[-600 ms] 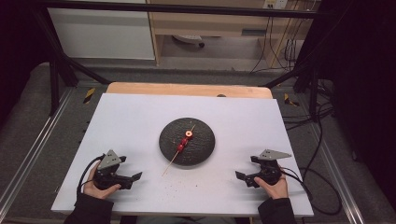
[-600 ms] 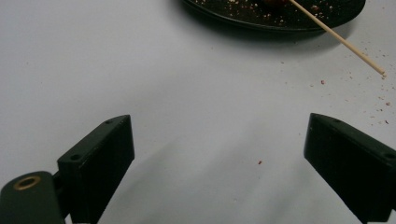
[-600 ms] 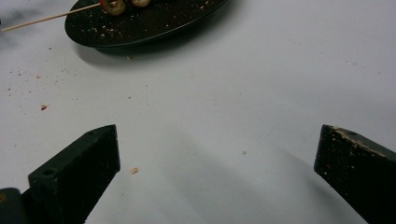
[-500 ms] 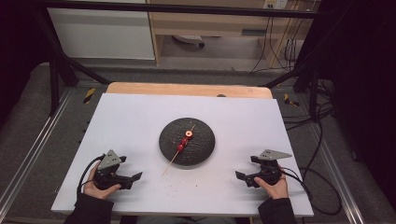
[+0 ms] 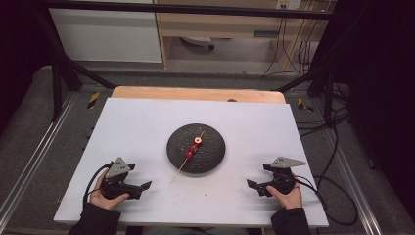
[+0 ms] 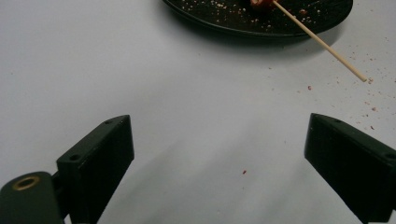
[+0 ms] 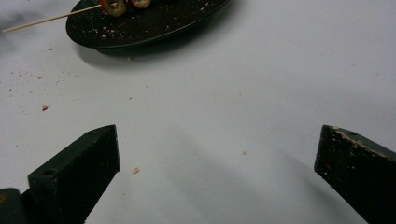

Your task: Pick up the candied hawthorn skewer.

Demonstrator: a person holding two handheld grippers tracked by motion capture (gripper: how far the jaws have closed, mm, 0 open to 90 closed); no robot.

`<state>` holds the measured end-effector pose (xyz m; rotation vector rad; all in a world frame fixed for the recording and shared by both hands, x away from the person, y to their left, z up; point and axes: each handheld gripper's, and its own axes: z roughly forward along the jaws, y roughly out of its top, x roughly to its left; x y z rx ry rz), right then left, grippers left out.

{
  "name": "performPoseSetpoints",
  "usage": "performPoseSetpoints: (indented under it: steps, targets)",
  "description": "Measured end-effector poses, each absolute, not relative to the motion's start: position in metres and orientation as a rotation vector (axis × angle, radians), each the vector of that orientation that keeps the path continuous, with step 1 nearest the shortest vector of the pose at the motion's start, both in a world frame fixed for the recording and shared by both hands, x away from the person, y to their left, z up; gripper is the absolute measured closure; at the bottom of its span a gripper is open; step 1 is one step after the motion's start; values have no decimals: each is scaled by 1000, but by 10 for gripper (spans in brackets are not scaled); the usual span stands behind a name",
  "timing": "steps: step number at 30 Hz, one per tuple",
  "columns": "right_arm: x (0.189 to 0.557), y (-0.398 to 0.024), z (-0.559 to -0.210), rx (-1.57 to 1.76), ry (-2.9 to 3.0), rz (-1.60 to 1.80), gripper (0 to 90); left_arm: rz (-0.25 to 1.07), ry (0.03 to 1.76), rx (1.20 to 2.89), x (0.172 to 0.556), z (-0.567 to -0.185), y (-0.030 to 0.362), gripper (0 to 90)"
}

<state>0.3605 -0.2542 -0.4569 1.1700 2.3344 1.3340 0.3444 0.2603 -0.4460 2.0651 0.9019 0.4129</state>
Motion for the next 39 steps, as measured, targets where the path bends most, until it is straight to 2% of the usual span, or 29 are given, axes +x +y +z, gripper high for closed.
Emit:
performPoseSetpoints:
  steps: [21, 39]
  targets:
    - [361, -254, -457, 1173, 2332, 1326, 9, 399, 901, 2082, 345, -438, 238, 81]
    - [361, -253, -456, 1175, 2330, 1320, 9, 409, 894, 2088, 355, -414, 201, 91]
